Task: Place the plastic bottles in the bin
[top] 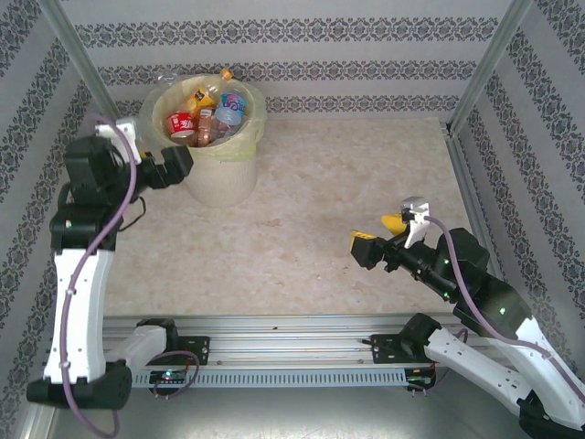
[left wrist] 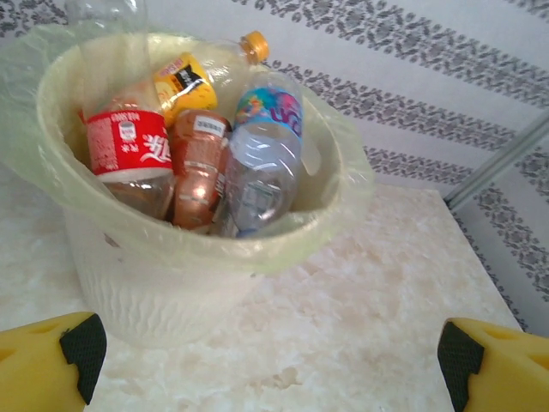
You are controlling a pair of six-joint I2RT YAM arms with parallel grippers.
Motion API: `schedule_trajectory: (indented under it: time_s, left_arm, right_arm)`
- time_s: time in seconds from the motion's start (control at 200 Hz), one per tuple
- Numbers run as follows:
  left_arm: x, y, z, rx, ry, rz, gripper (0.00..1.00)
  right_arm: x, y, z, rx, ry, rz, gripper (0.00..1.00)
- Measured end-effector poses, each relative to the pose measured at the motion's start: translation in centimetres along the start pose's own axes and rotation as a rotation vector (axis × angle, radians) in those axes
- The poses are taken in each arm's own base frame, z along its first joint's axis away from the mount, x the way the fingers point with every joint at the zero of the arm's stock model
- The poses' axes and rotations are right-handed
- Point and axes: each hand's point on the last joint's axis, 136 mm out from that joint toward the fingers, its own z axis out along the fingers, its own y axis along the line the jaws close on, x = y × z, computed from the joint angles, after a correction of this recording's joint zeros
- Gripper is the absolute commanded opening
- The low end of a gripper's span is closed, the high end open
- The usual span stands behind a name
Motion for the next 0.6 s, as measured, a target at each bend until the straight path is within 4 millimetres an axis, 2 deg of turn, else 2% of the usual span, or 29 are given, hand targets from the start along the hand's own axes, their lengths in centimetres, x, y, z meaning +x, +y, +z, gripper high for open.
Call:
schedule_trajectory:
  time_s: [0.105, 0.235, 0.425, 0.6]
  left_arm:
    - [2.3, -0.1, -0.8, 0.028, -0.007, -0.006, 1.00]
    - [5.1, 0.0, -0.7, 0.061, 0.007, -0.028, 1.00]
    - [8.9, 1.3, 1.0, 0.064, 0.067, -0.096, 1.00]
    - [11.9, 3.3, 3.2, 0.016, 0.144, -0.170, 1.00]
  right_arm:
    - [0.3, -0.7, -0.1, 0.039, 0.006, -0.009, 0.98]
    - [0.6, -1.8, 0.0, 0.099, 0.018, -0.023, 0.98]
    - [1.8, -3.7, 0.6, 0.194, 0.049, -0.036, 0.98]
    - [4.8, -5.7, 1.4, 0.250, 0.073, -0.052, 0.98]
